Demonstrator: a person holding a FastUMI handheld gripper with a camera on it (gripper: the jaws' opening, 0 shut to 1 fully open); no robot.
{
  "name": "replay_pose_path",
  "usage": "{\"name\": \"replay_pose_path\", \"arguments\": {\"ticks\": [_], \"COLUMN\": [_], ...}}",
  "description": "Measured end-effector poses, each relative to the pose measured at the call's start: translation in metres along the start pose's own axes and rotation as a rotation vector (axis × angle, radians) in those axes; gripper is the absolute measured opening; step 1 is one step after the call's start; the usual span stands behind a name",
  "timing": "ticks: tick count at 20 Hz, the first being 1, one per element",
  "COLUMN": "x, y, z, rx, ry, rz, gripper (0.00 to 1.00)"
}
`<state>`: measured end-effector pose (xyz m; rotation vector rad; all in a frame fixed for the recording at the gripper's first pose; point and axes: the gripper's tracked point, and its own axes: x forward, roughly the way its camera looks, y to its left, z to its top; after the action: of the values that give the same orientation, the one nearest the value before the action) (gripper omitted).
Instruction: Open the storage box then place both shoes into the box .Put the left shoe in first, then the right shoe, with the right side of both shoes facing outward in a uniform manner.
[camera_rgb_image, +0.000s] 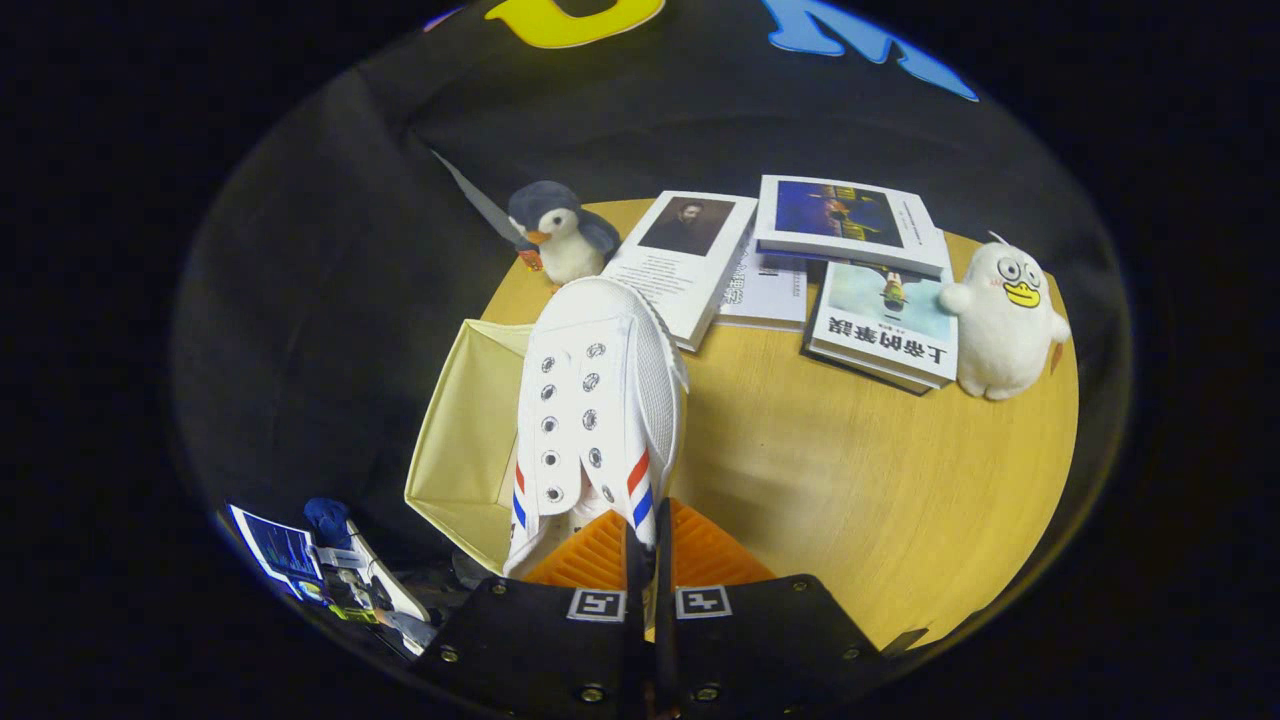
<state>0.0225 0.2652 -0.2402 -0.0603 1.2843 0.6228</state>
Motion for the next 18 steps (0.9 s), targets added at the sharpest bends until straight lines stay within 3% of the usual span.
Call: {"name": "replay_pose_path", "arguments": {"ticks": [11, 18], "x": [0.054, 0.08], "y": [0.098, 0.133], "z": [0.014, 0.013], "rx": [-0.114, -0.169], "ry": [0.083, 0.127], "rz": [0.037, 0.045], "gripper": [0.04, 0.04]}}
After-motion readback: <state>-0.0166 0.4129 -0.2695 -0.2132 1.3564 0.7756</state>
